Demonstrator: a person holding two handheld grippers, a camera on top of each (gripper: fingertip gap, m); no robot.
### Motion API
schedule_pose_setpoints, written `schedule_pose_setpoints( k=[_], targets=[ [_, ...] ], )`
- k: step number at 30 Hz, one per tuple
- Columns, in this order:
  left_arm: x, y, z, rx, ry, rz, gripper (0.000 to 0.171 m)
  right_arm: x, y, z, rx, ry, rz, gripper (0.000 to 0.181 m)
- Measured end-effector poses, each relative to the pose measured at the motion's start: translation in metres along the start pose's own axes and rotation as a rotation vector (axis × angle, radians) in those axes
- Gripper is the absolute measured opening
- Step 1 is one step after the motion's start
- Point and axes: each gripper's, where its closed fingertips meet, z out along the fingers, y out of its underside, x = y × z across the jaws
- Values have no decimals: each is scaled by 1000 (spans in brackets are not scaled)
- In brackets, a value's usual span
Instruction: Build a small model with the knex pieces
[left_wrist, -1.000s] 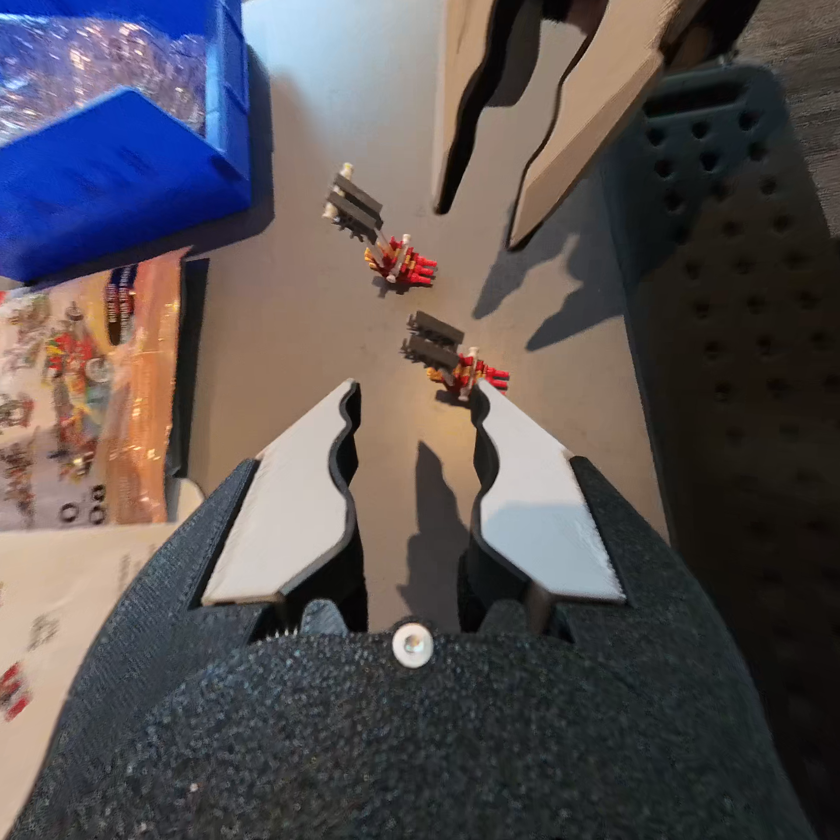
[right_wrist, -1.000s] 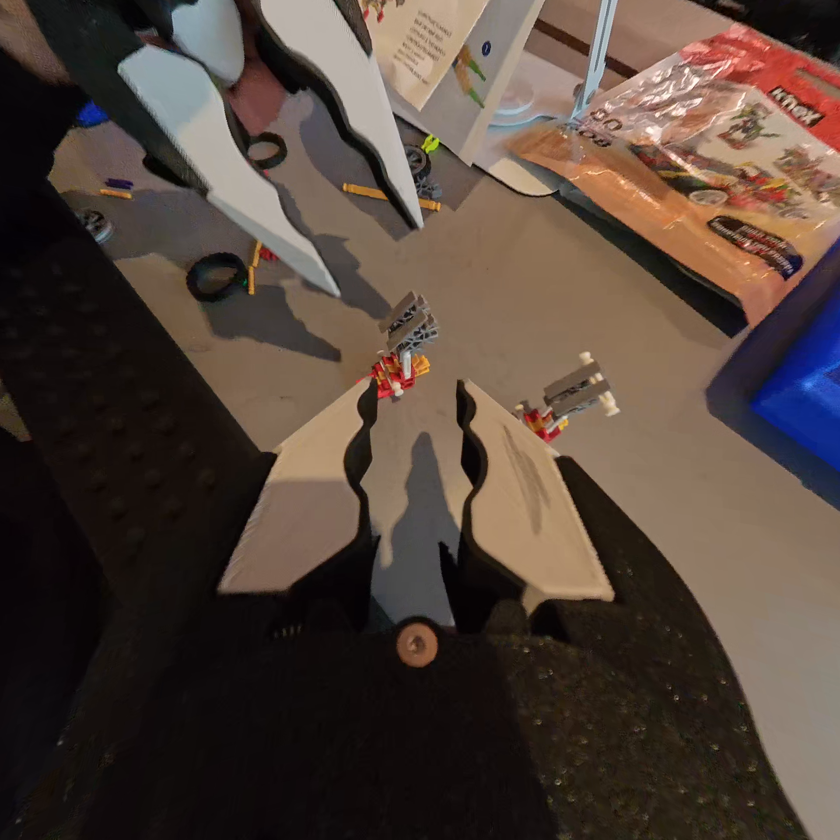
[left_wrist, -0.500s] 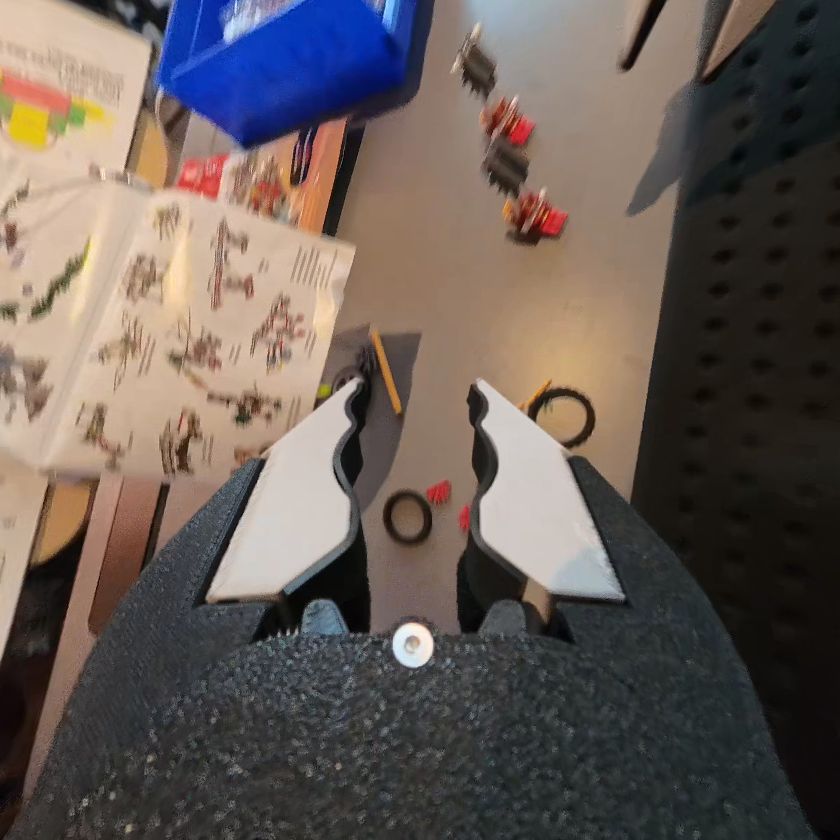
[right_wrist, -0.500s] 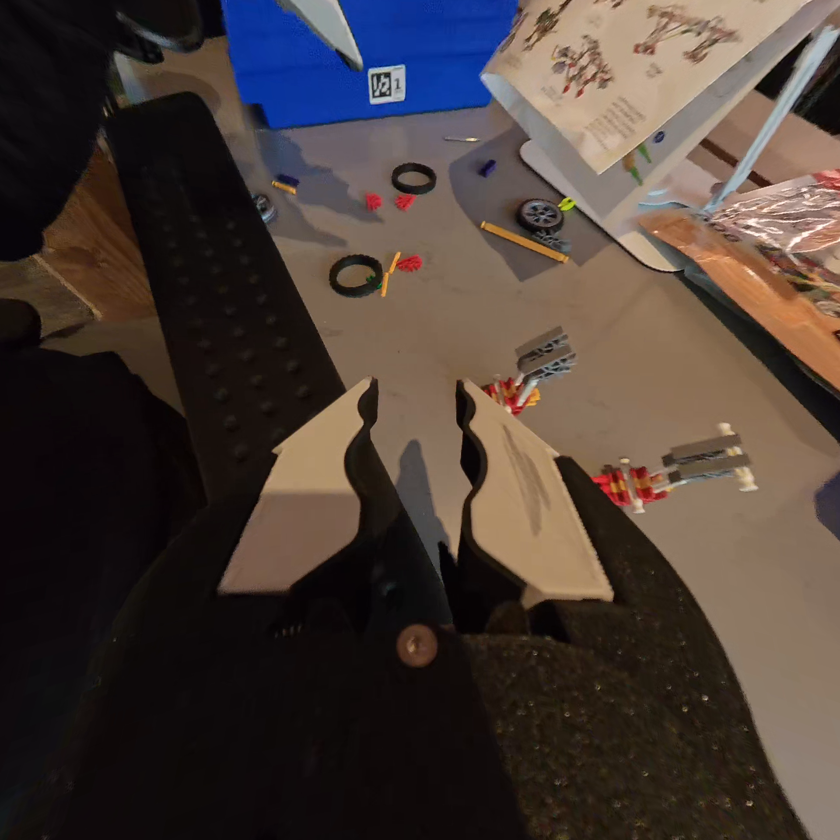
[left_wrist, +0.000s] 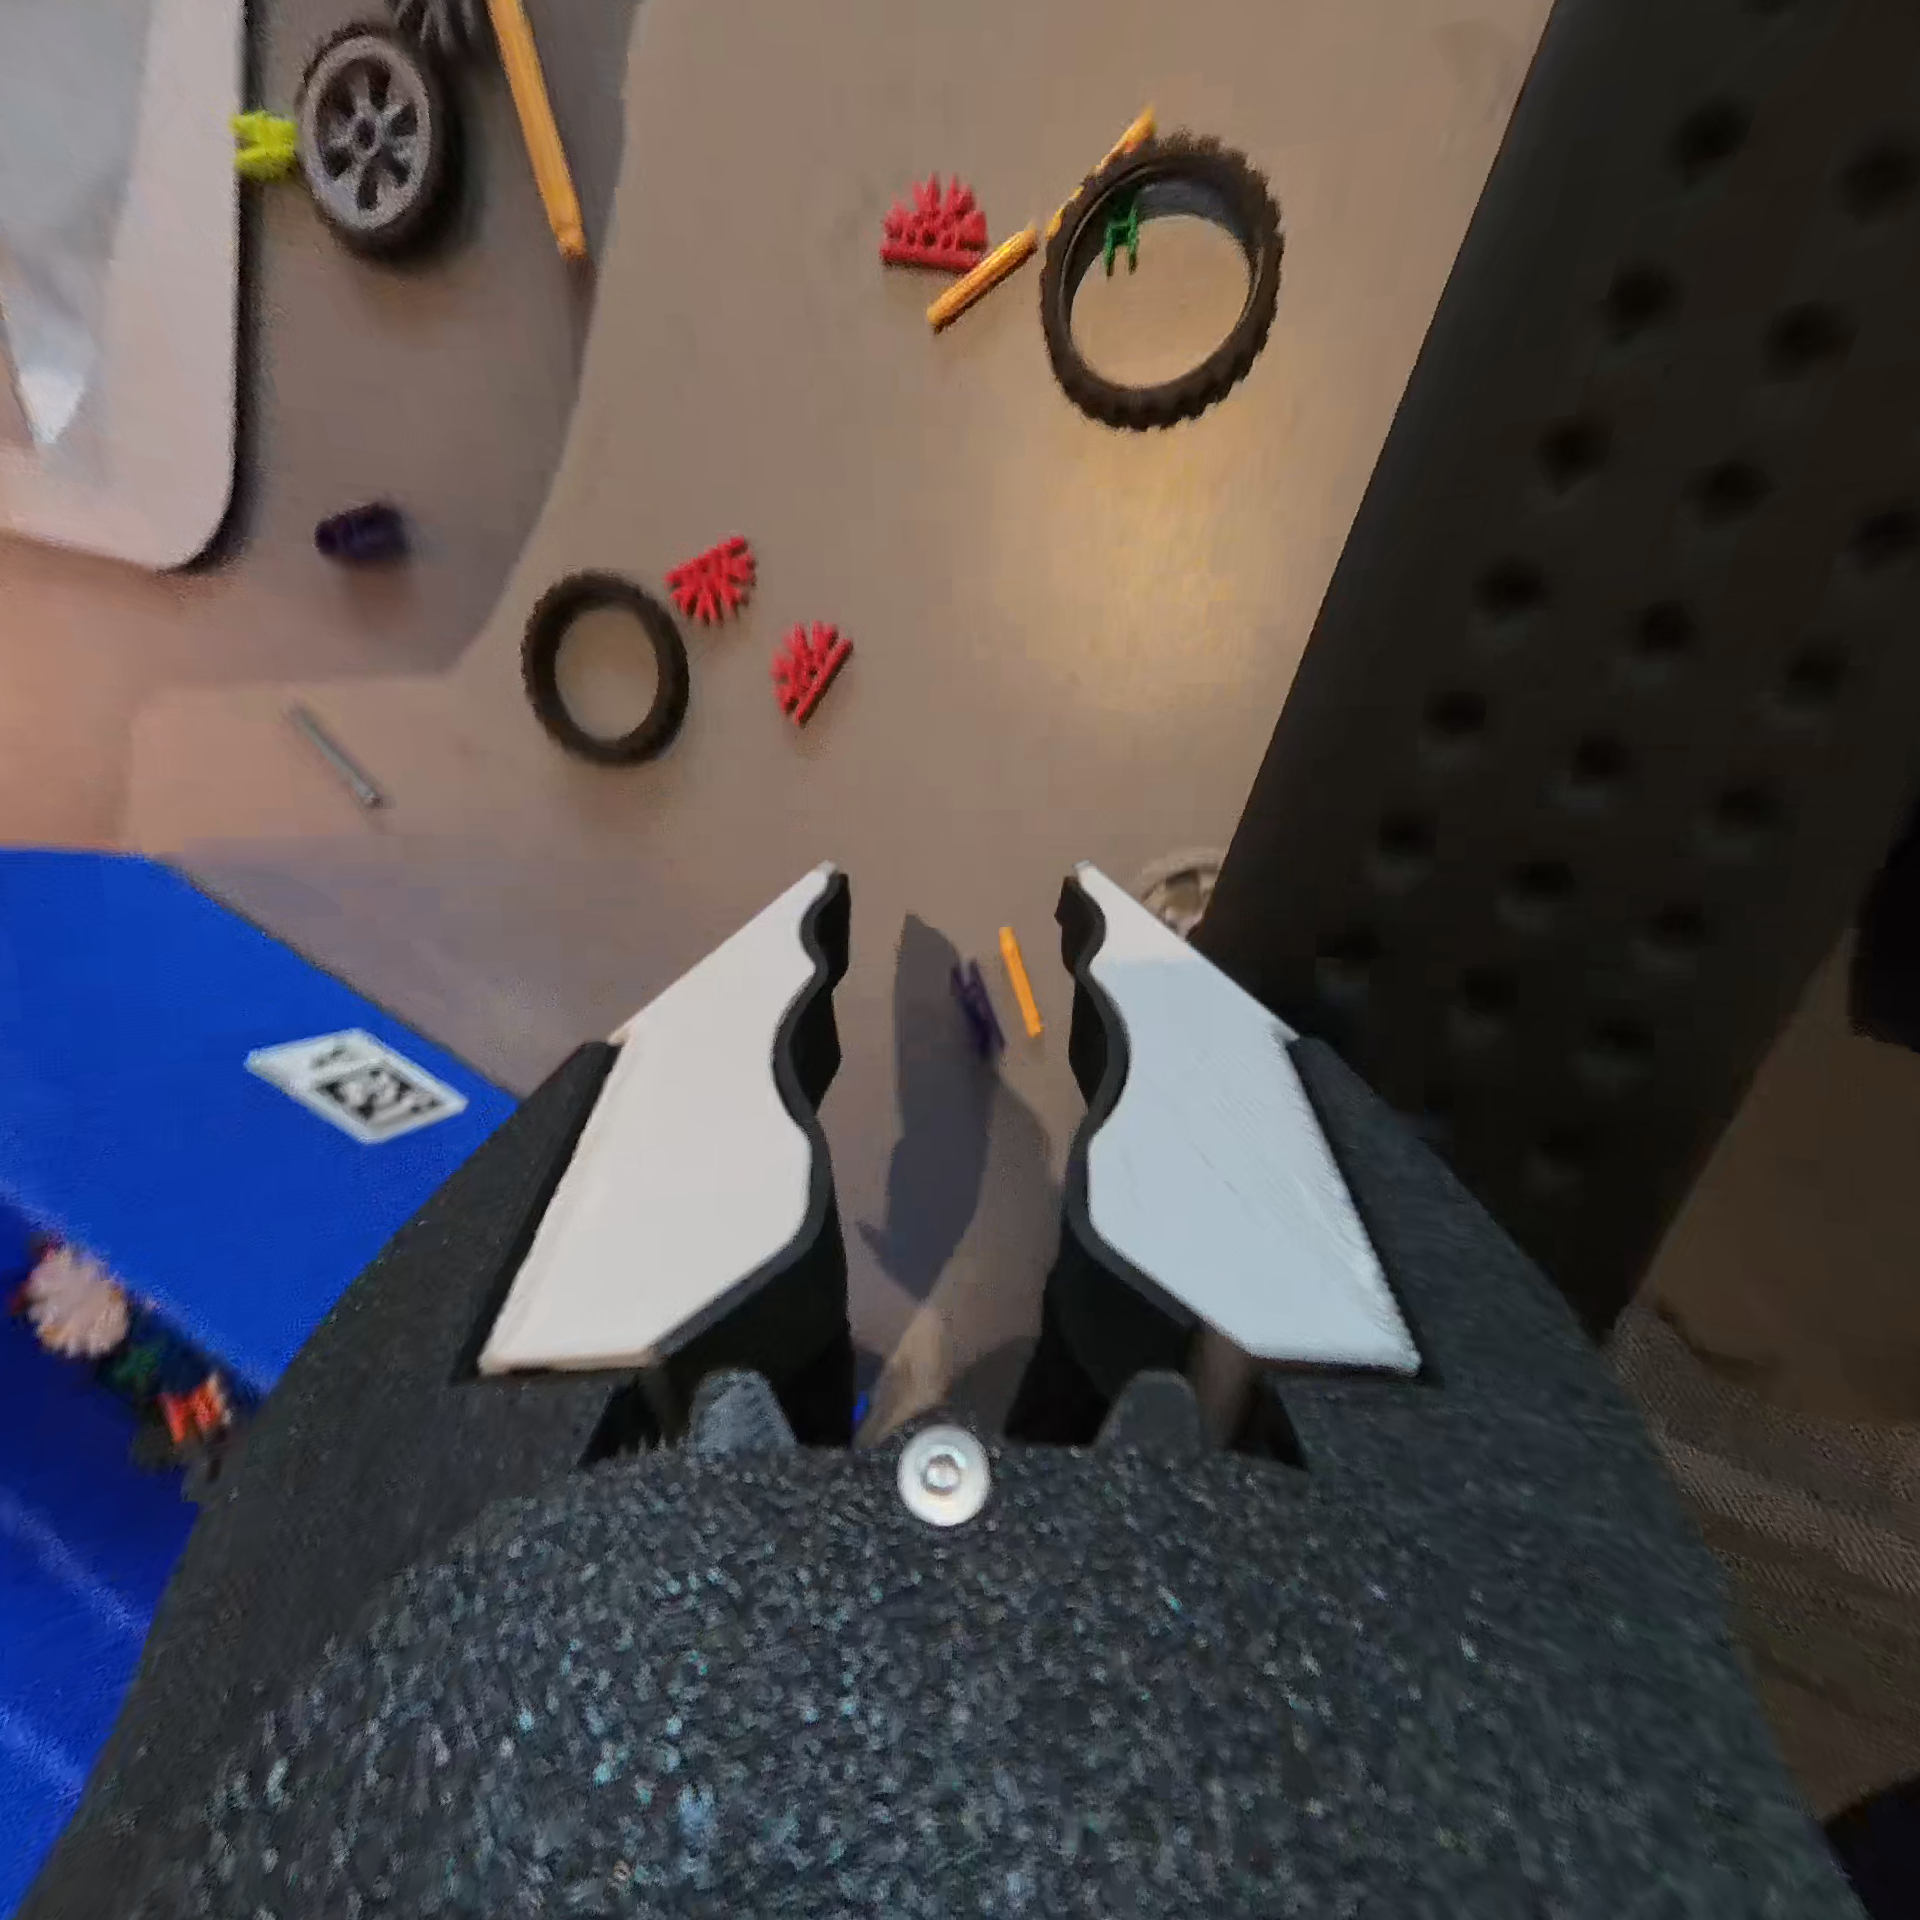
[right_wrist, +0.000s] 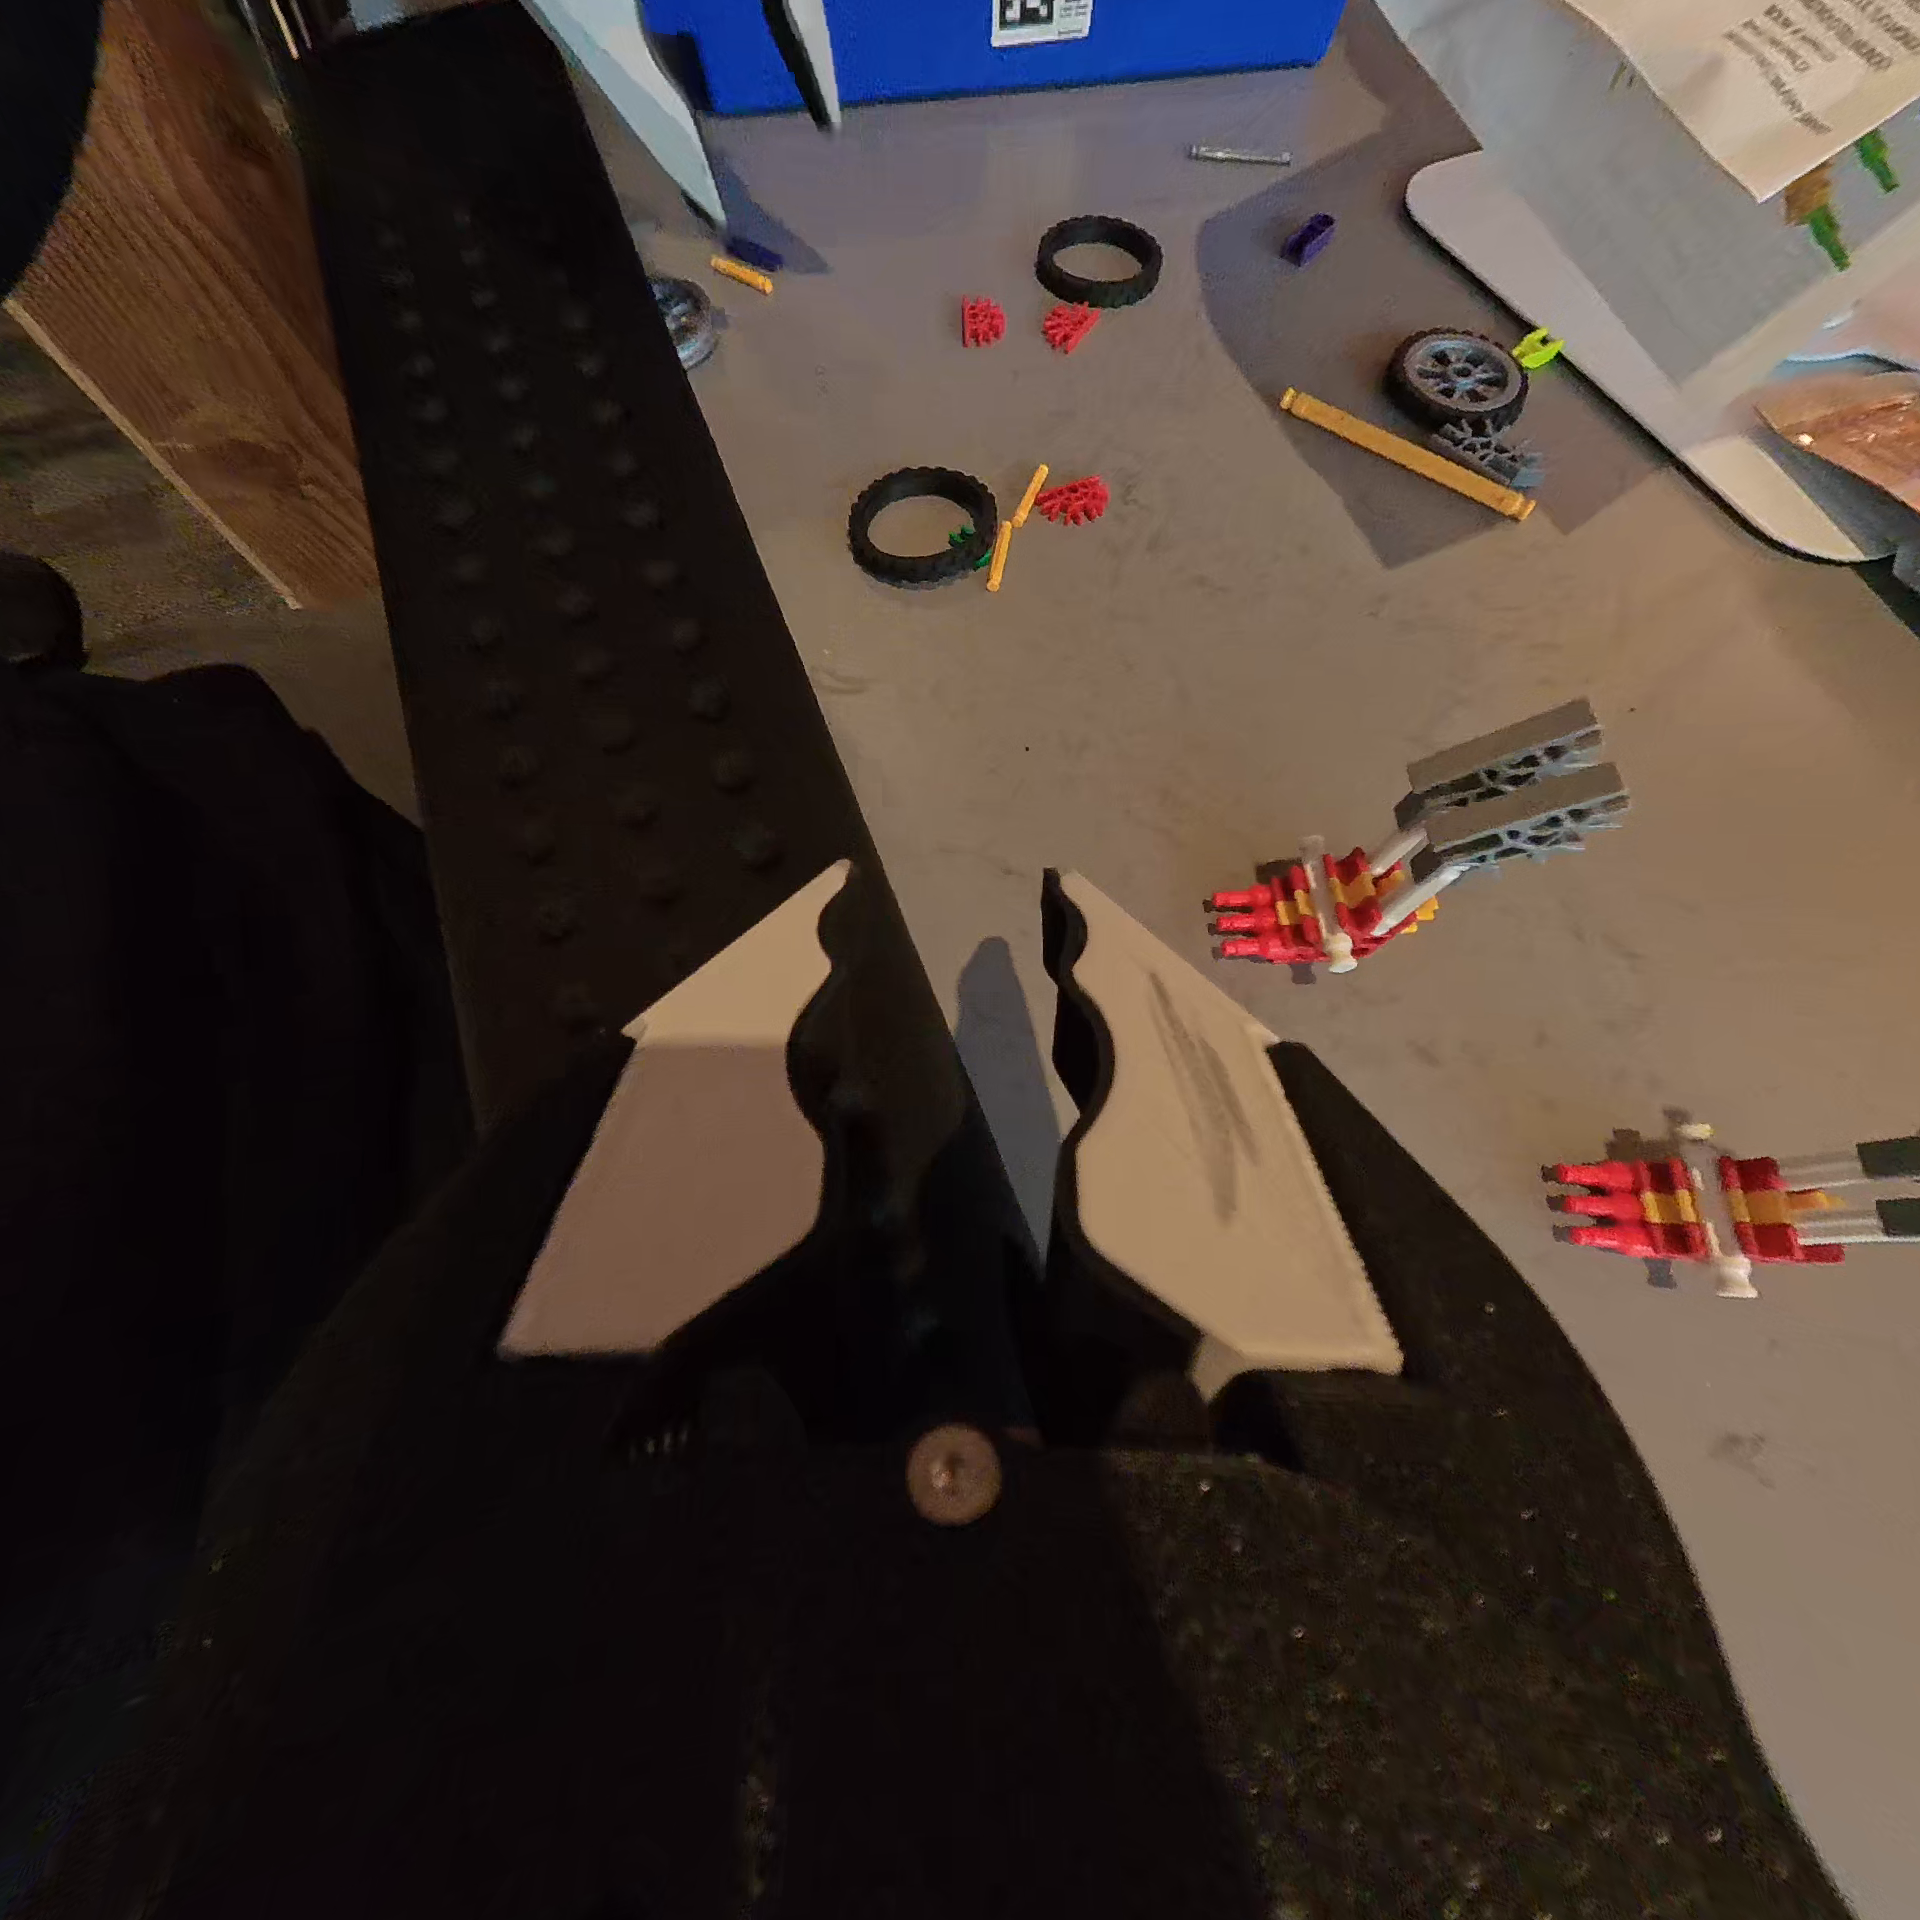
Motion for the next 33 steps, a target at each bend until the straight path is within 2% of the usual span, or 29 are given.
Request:
schedule_pose_setpoints(
  k=[3, 6, 8, 11, 15, 24, 33],
  targets=[
    [-7, 12, -33, 22, -91, -15, 41, 0, 6, 5, -43, 8, -13, 33],
    [-41, 29, -82, 43, -241, -65, 40, -1, 10, 8, -70, 35, -46, 33],
    [-70, 51, -109, 28, -313, -112, 39, -1, 12, 9, -82, 54, -66, 33],
    [-110, 96, -125, -62, -349, -184, 38, 1, 14, 10, -88, 76, -78, 32],
    [-137, 140, -114, -185, -270, -225, 33, 3, 15, 11, -91, 81, -67, 31],
    [-161, 191, -58, -360, -148, -259, 25, 2, 17, 13, -105, 74, -62, 30],
    [-180, 176, -33, -295, -126, -218, 30, 3, 17, 13, -106, 69, -54, 30]
  ],
)
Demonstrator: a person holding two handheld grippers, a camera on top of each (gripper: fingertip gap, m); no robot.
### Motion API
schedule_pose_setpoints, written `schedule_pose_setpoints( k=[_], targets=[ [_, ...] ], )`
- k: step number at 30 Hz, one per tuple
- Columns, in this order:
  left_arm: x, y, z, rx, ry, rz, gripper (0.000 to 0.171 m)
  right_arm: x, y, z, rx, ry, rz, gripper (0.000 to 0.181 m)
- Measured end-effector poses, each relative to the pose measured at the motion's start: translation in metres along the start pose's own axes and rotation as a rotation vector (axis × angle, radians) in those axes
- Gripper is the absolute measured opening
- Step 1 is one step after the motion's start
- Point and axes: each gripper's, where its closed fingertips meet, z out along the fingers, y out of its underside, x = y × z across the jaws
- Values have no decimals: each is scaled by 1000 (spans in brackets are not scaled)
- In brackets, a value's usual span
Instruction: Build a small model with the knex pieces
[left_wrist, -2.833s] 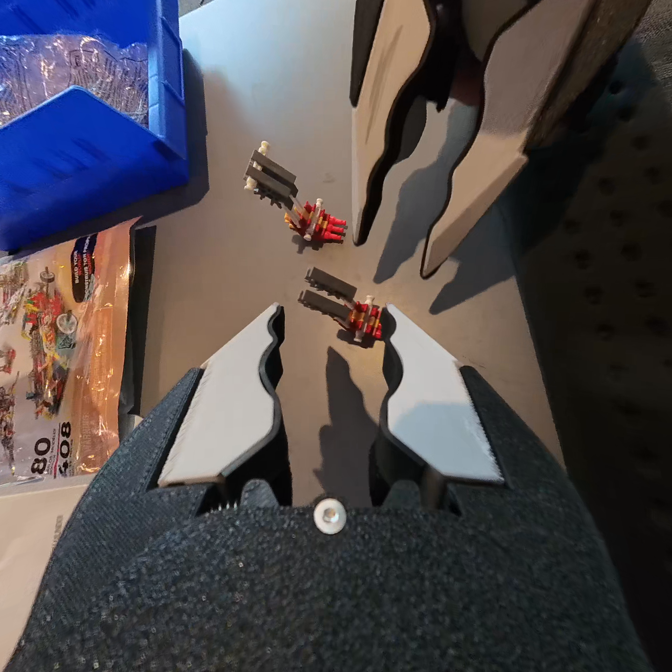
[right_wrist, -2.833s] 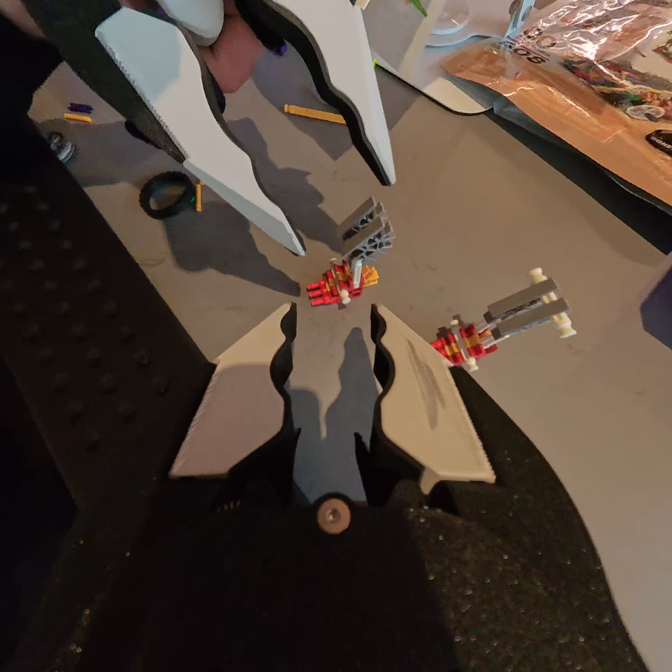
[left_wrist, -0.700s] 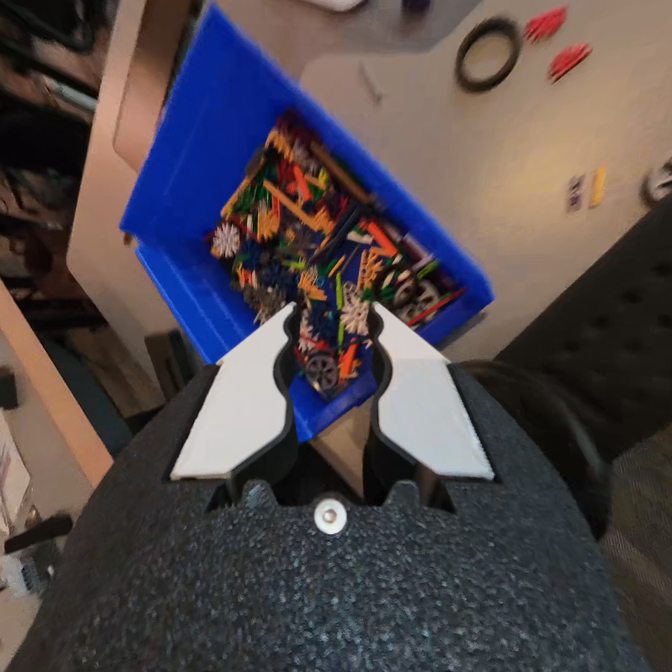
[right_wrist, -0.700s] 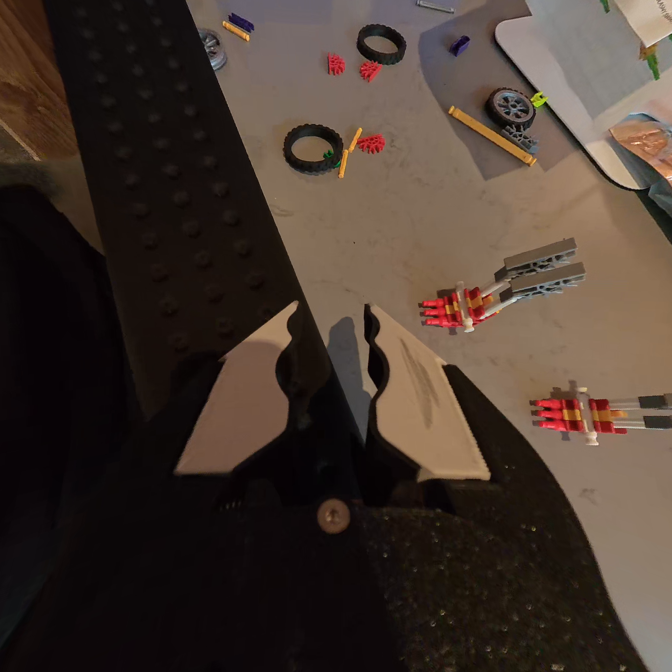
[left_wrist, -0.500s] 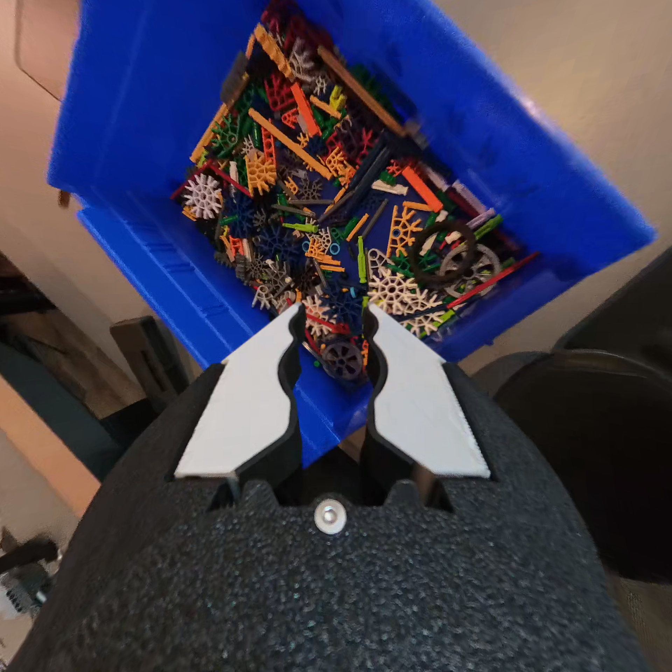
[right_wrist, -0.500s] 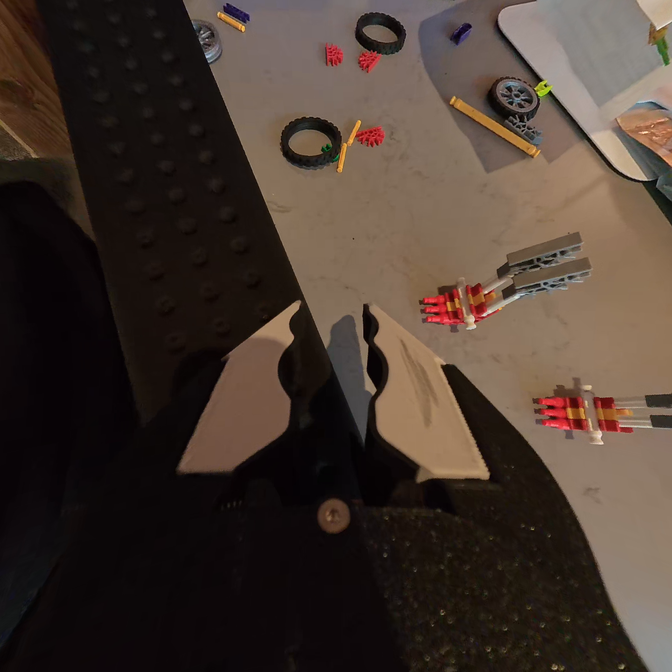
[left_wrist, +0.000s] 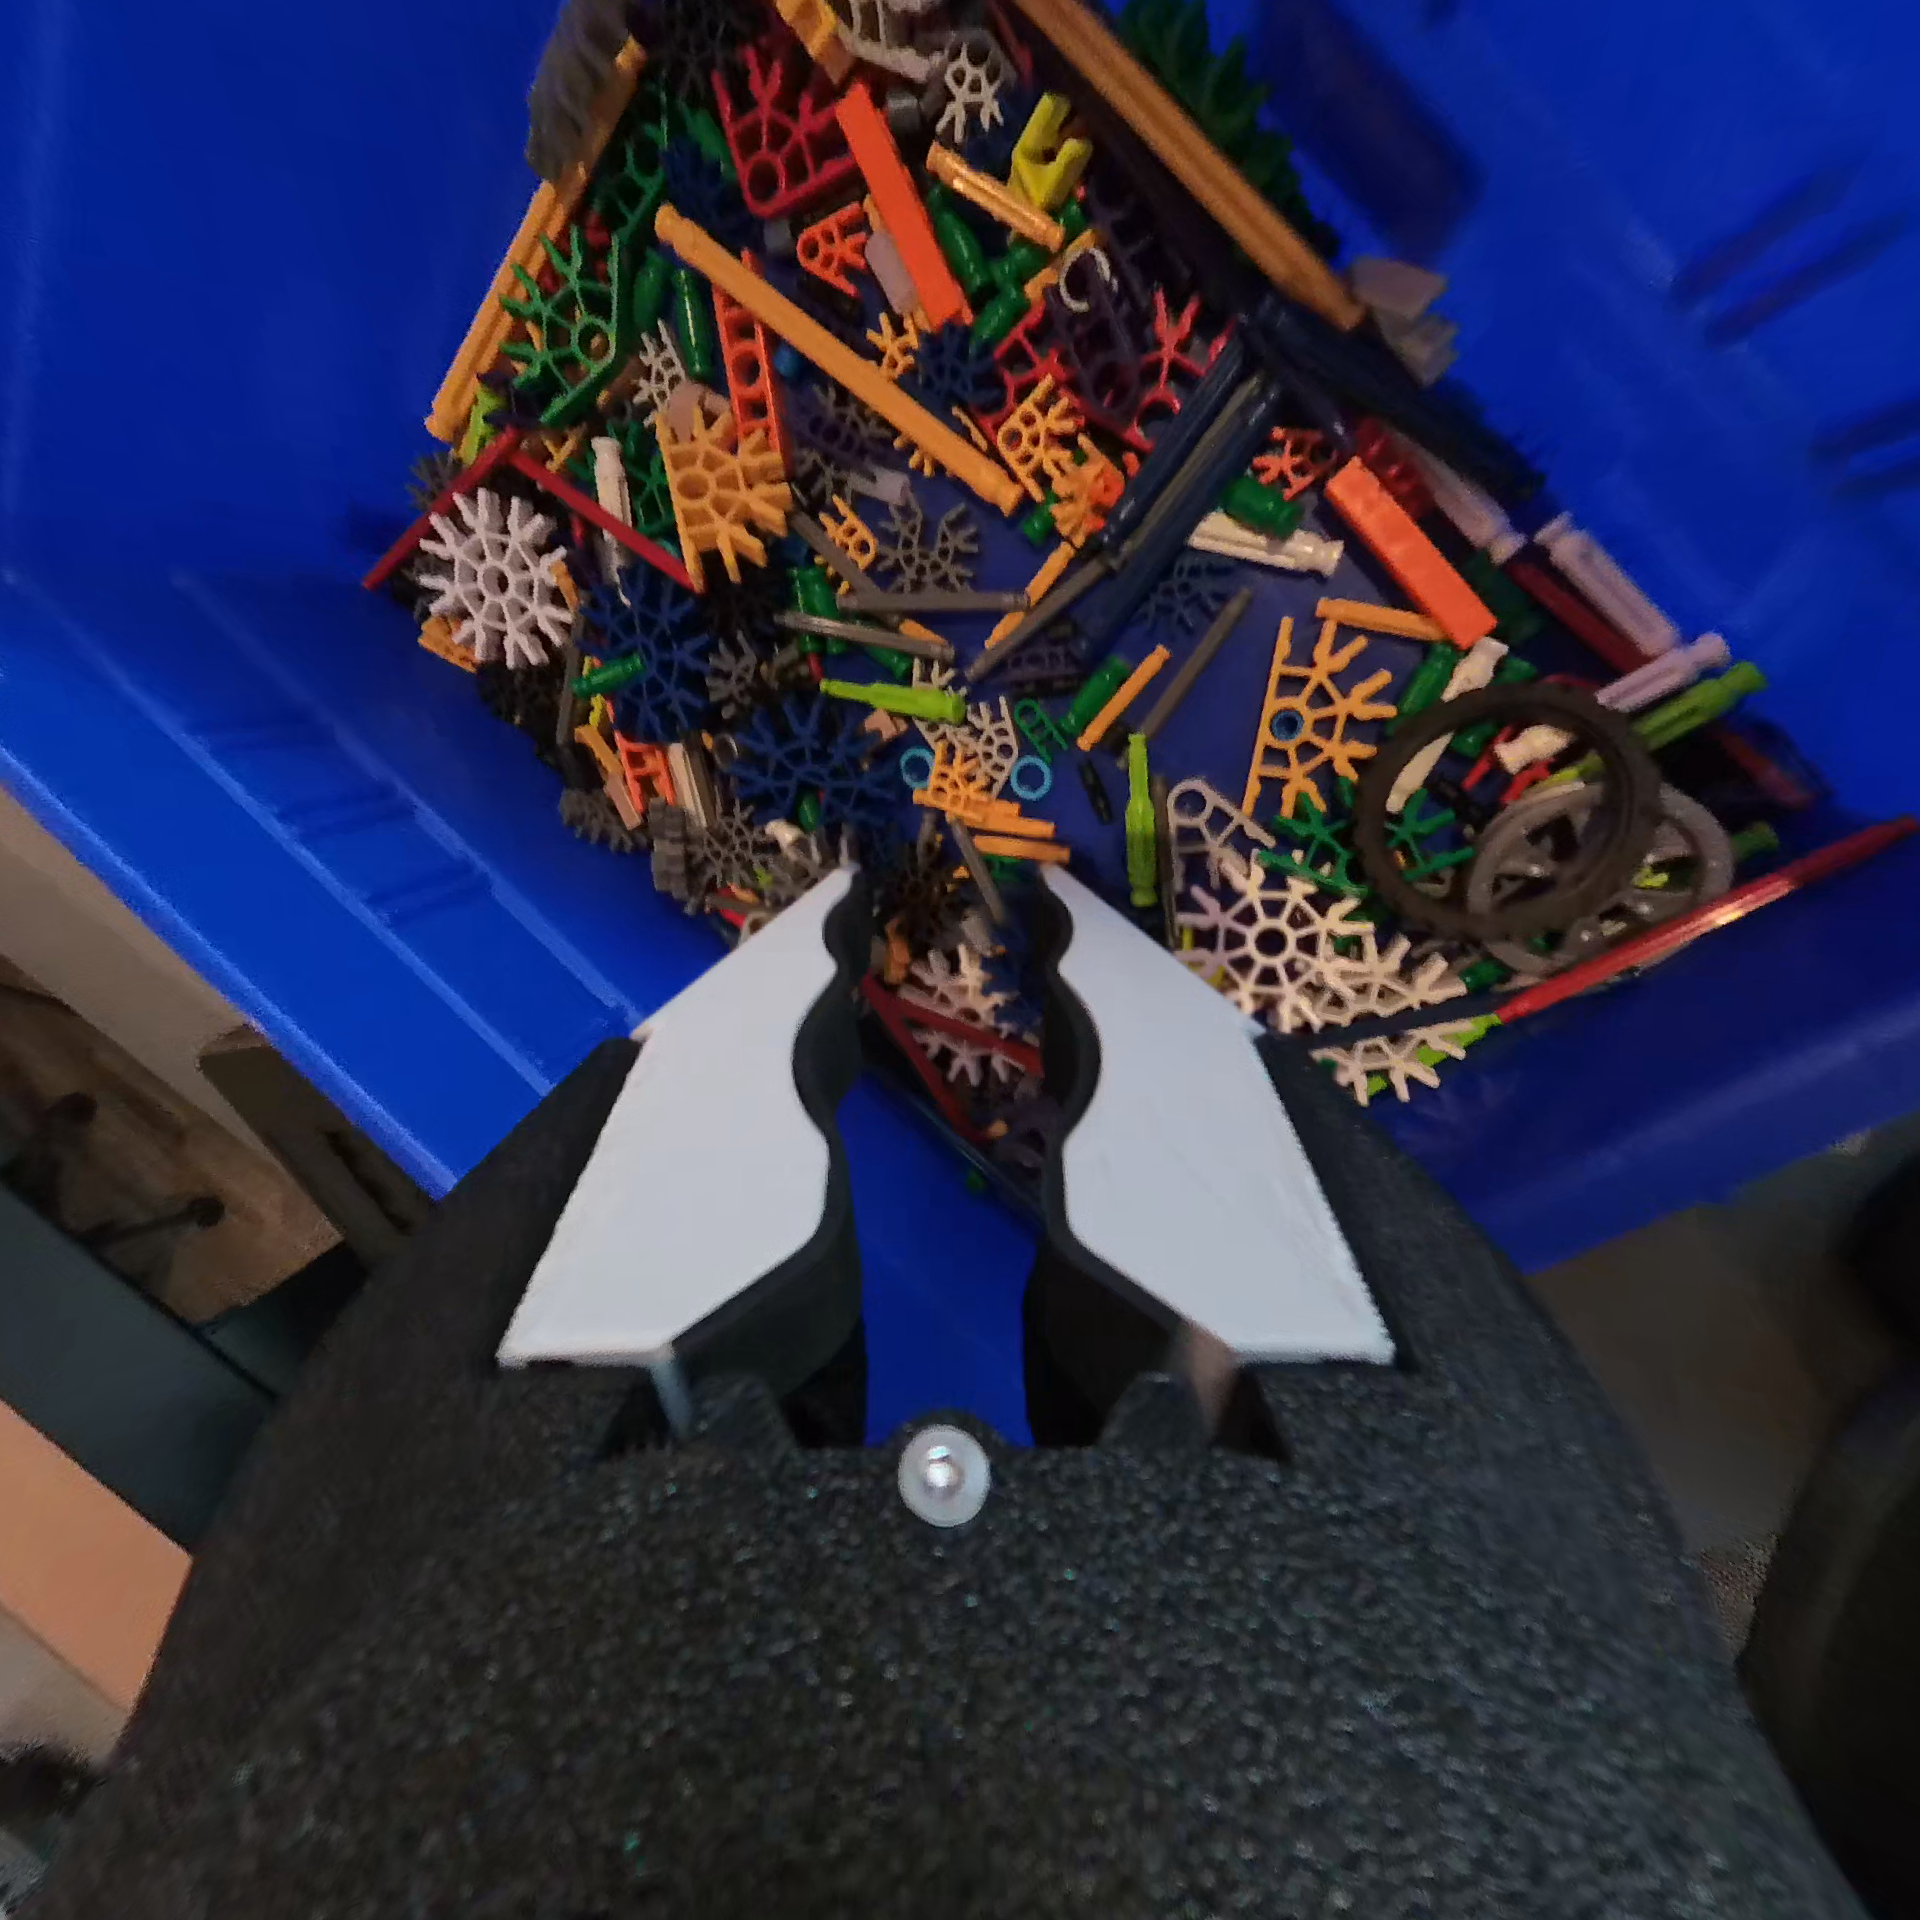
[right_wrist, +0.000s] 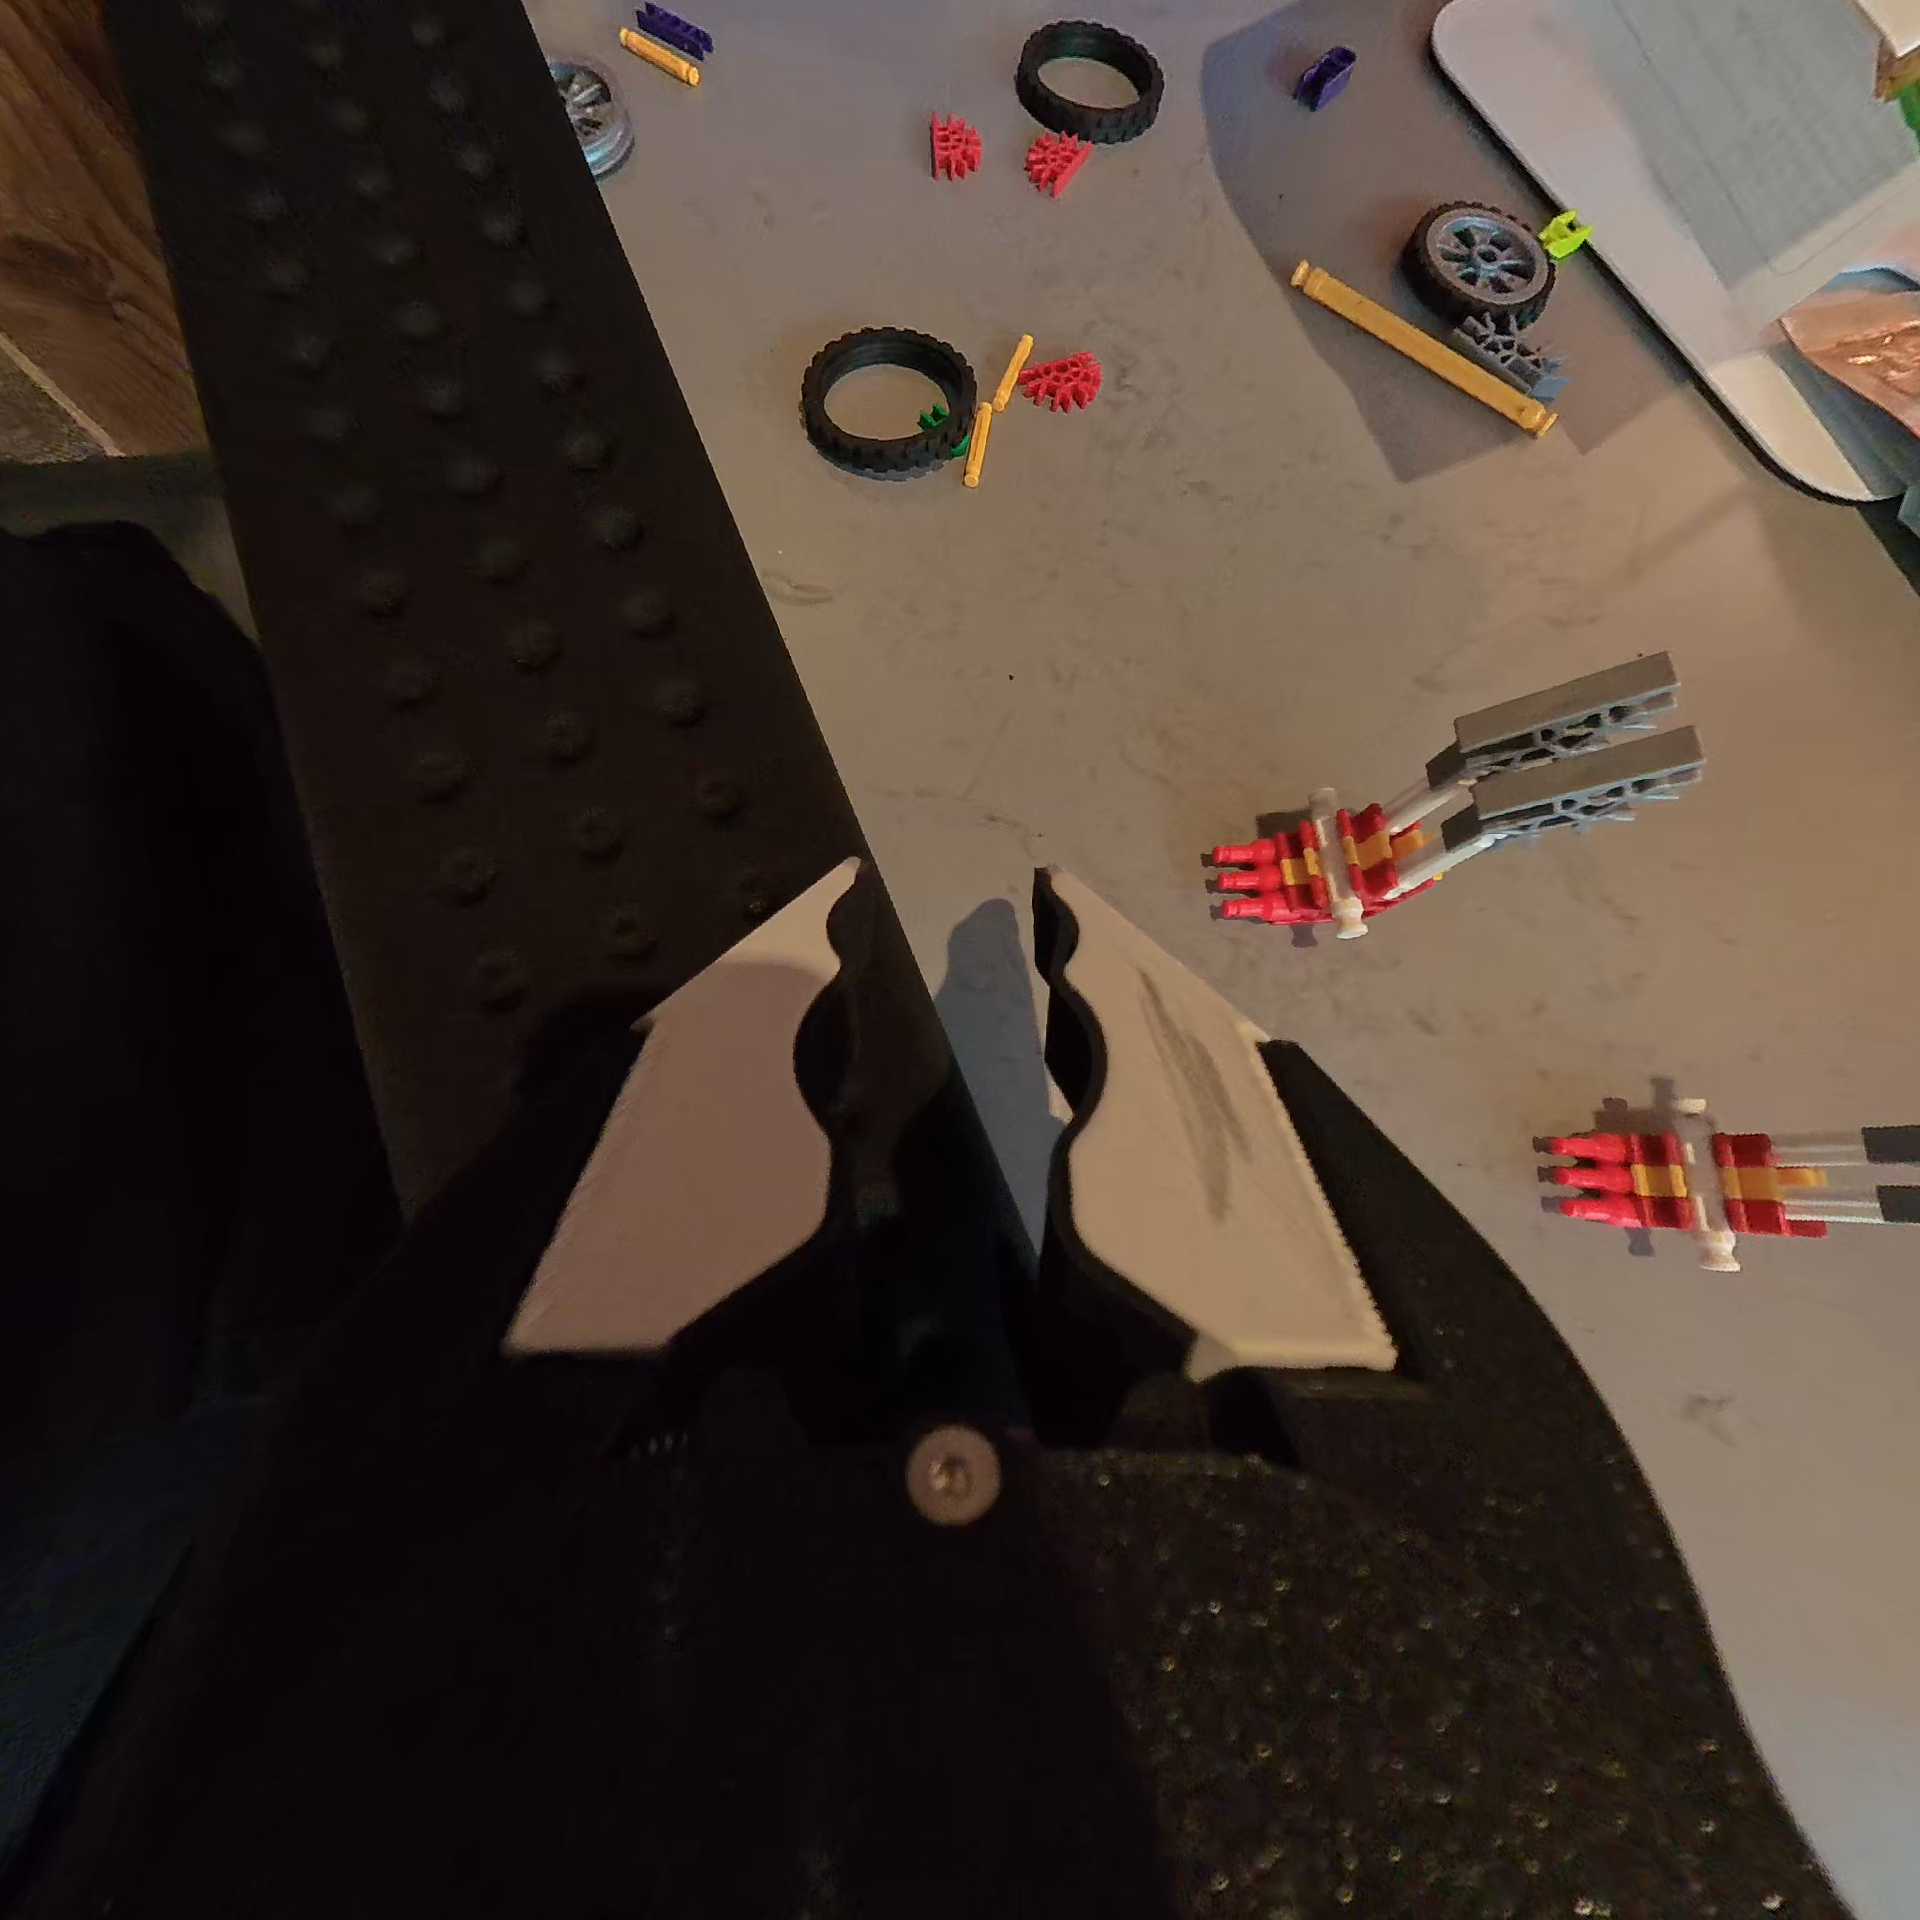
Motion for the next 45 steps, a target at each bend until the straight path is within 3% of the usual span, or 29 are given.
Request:
schedule_pose_setpoints(
  k=[15, 18, 26, 32, 41, 45],
  targets=[
    [-8, -69, 17, 218, 86, 82, 38, 1, 1, 2, -14, 4, 10, 30],
    [-4, -77, 19, 245, 137, 91, 47, 2, 2, 3, -19, -2, 20, 30],
    [32, -71, 7, 261, 293, 184, 50, 3, 3, 4, -29, -11, 43, 30],
    [62, -48, 3, 216, 380, 236, 25, 5, 5, 5, -43, -14, 67, 30],
    [67, -58, 22, 258, 423, 81, 26, 6, 7, 7, -62, -10, 70, 26],
    [51, -53, 29, 222, 358, 5, 28, 6, 7, 7, -62, -6, 66, 26]
  ],
)
